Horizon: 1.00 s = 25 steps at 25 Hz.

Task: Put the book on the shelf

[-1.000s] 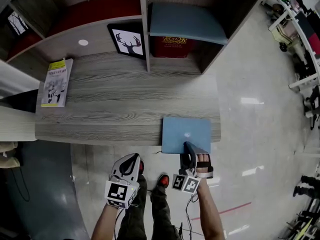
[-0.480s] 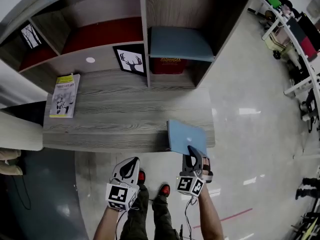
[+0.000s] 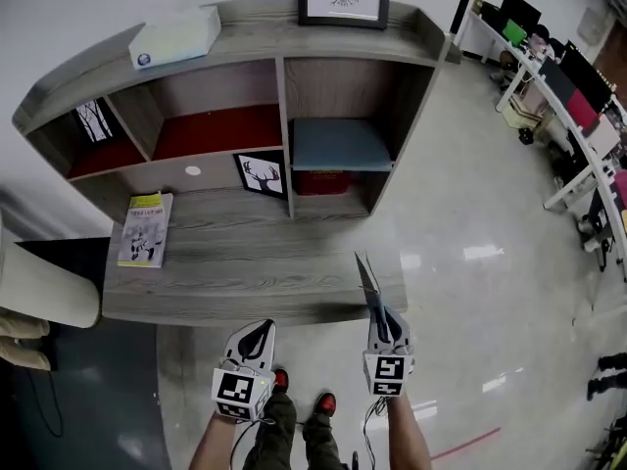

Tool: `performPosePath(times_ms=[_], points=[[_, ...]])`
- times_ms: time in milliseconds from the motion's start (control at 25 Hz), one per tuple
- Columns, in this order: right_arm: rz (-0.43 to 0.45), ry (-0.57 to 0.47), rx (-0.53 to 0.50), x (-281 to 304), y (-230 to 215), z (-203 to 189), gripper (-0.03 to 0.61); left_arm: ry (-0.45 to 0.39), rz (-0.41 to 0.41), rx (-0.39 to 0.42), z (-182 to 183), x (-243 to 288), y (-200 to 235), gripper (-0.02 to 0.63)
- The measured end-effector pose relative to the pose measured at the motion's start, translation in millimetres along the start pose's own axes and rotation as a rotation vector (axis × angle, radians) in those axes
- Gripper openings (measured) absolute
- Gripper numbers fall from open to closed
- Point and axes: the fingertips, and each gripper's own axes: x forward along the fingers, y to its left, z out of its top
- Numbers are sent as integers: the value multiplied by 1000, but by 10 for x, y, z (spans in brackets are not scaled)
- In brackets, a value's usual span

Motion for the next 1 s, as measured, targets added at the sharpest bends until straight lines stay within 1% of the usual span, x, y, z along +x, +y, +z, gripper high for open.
performPosePath(times_ms=[80, 120, 440, 520, 720, 1000], points=[[8, -20, 107, -96, -41, 117, 61, -3, 1, 5, 97, -61, -18, 6], [11, -35, 139, -148, -46, 192, 61, -8, 3, 6, 151, -94, -22, 6], [44, -200, 342, -623, 17, 918, 61, -57, 10, 0, 571, -297, -75, 6], [47, -235, 363, -747, 30, 1081, 61, -67, 7, 3, 666, -344, -93, 6], [46, -306, 376, -998, 68, 1461, 61, -77, 2, 17, 867, -439, -45, 6], [52, -379, 338, -1100, 223, 1804, 61, -142, -4, 58, 1261, -520, 141, 6]])
